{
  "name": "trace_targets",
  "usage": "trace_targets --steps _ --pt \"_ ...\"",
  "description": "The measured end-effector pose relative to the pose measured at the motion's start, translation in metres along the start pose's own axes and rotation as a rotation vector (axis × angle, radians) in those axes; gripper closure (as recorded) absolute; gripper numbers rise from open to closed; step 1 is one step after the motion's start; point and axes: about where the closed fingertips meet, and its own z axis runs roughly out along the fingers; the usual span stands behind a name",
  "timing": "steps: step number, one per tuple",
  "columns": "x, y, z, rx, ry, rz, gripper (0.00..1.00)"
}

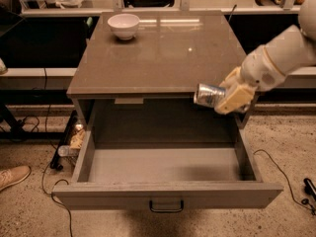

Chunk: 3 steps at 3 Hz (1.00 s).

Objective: Place redbull can into top drawer

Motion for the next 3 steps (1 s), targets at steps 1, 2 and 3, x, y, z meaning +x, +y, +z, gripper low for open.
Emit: trace_targets --steps 1,2,3 --pt "0.034 0.041 0.037 -0.037 -0.056 0.084 1.00" --pt "0.034 0.041 0.037 -0.037 -0.056 0.084 1.00" --pt "0.046 0.041 0.052 -0.028 -0.067 0.125 1.00"
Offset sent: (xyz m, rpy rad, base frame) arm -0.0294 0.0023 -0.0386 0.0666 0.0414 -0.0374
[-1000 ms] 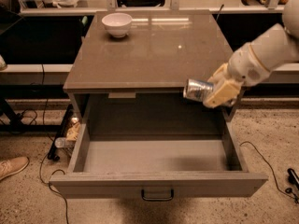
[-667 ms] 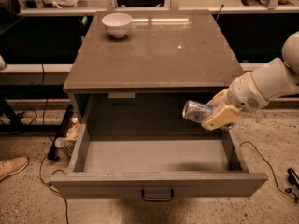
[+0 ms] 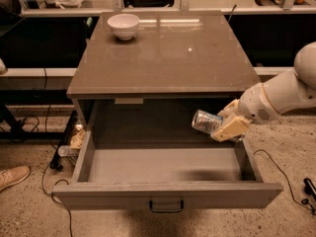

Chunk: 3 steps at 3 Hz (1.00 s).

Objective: Place redbull can into top drawer

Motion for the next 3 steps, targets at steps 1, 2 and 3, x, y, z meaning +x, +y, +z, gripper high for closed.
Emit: trace_targets --steps 1,2,3 --pt "0.017 -0.004 0.033 0.007 -0.034 0.052 1.00" --pt "0.028 -0.008 0.069 0.001 -0.060 0.094 1.00" --pt "0.032 -0.010 0.099 0.011 -0.097 0.148 1.00"
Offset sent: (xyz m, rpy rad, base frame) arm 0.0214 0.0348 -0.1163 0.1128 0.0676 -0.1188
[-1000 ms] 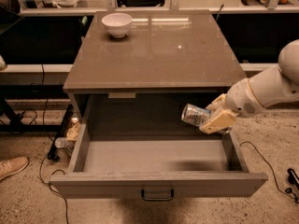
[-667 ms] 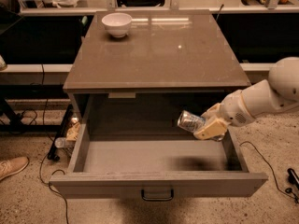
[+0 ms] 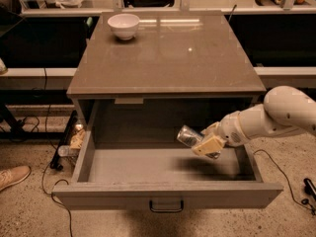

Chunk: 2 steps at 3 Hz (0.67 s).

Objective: Place redbull can into top drawer

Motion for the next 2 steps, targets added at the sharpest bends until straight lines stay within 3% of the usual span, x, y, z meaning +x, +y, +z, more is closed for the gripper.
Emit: trace_targets --steps 2 --pt "0.009 0.003 0.040 -0.013 -0.073 0.095 0.58"
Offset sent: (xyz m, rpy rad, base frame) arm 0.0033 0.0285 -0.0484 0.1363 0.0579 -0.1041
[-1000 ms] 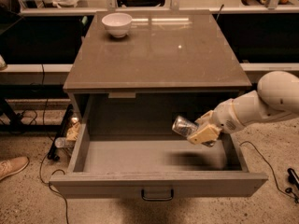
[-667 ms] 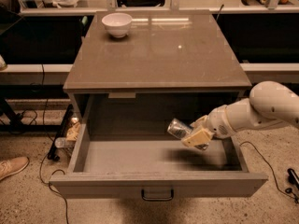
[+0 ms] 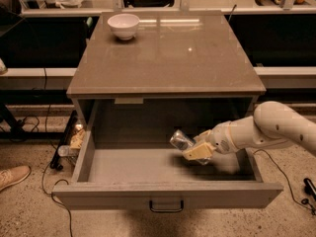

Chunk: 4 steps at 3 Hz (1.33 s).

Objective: Place redbull can into top drawer

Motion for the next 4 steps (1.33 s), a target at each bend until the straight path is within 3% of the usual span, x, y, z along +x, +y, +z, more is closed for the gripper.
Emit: trace_targets --steps 2,3,4 --pt "0.010 0.001 0.019 -0.029 -0.024 0.042 0.11" --pt "0.011 -0.002 0.011 -0.022 -0.033 0.045 0.00" --pt "0.006 -0.006 -0.026 0.028 -0.052 0.032 0.00"
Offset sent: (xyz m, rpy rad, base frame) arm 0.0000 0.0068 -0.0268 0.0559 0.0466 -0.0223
